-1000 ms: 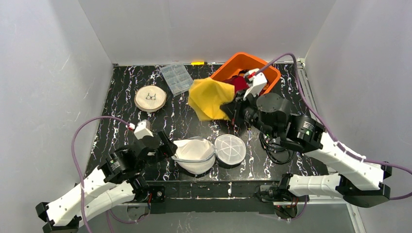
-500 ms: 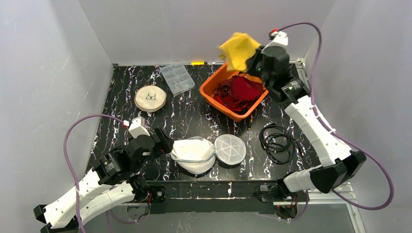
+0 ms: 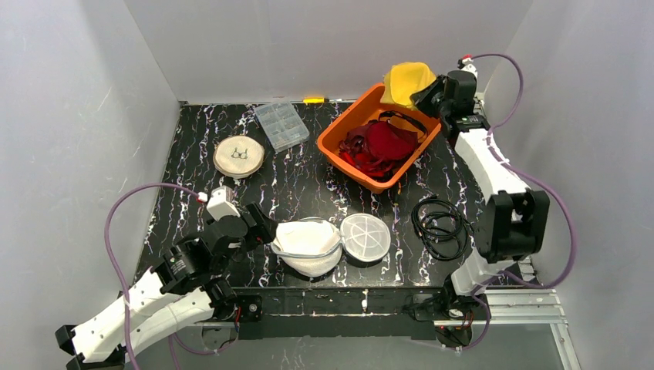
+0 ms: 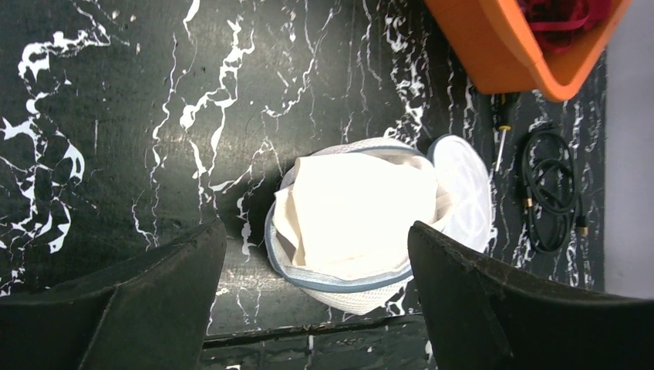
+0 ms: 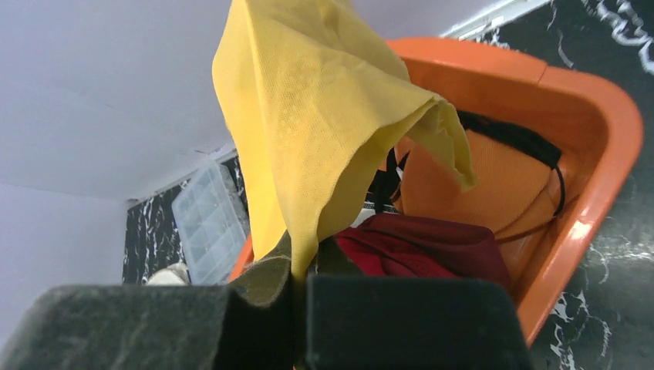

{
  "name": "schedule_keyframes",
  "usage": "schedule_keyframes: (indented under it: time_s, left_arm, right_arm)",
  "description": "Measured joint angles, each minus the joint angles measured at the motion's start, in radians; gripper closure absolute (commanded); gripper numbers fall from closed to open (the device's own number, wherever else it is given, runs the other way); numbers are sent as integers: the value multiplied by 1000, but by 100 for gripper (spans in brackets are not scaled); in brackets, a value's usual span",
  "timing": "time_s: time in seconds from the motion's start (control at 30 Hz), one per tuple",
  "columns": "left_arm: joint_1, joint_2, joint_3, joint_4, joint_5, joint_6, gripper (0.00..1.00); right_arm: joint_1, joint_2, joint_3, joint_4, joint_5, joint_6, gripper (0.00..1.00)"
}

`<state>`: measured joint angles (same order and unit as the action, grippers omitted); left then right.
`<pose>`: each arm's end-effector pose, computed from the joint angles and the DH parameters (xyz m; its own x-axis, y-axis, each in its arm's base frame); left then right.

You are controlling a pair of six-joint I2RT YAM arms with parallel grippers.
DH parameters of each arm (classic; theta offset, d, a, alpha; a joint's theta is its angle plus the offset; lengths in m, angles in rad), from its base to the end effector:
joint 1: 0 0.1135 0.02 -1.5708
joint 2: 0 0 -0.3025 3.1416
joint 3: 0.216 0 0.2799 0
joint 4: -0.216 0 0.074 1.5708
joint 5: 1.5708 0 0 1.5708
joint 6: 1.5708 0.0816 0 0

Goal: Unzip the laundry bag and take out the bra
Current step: Place the bra in the bin.

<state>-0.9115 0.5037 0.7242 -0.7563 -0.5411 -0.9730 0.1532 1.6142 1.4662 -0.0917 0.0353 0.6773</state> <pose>0.1144 -0.0790 0.3044 -0.5118 -0.4962 -0.7013 -0.0299 0.8261 -0.5627 0.4585 0.0679 0.3978 -0.2572 0.5940 -0.7622 0.0546 0.7964 0.6022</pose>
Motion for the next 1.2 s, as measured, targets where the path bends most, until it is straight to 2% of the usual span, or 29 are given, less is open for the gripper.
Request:
schedule_keyframes:
  time_s: [0.23, 0.5, 0.83, 1.13, 1.17, 1.2]
  left_arm:
    - [0, 31, -43, 21, 13, -7, 15]
    - [0, 99, -43, 51, 14, -2, 16]
    - [0, 120, -50, 69, 29, -2, 15]
    - [0, 117, -85, 69, 40, -17, 16]
    - [0, 117, -89, 69, 41, -18, 16]
    - [0, 119, -92, 69, 43, -19, 16]
  right_arm:
    - [-15, 119, -61, 116, -126, 37, 99]
    - [-12, 169, -92, 204, -143, 53, 99]
    - [-19, 210, -92, 210, -131, 54, 99]
    - [-50, 356, -91, 198, -135, 63, 99]
    - [-51, 363, -91, 198, -137, 65, 98]
    - [-50, 367, -91, 199, -138, 67, 92]
